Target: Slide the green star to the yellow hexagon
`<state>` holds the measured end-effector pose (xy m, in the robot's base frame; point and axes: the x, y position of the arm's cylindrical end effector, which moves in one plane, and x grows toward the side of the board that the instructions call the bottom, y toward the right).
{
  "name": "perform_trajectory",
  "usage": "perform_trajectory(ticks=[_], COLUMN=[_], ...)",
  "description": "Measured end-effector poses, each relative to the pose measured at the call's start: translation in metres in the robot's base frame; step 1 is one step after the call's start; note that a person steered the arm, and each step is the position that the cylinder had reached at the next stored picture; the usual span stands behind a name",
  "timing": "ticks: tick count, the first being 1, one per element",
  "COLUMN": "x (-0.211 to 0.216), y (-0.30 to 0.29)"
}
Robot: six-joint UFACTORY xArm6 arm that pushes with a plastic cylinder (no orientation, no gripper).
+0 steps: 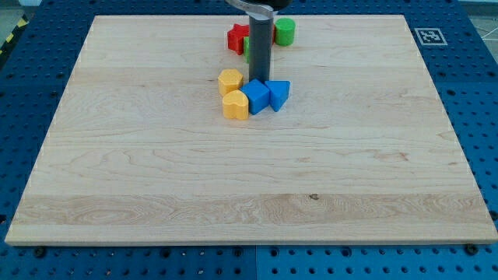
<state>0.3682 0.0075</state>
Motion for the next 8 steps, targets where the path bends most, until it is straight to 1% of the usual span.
perform_trajectory(ticks=[1, 2, 3, 4, 5, 7, 8], x=[-0.002, -0.019, -0.057, -0.083, -0.092, -0.090, -0.075], y=[0.010, 0.057, 0.057, 0.051, 0.029, -0.031, -0.050])
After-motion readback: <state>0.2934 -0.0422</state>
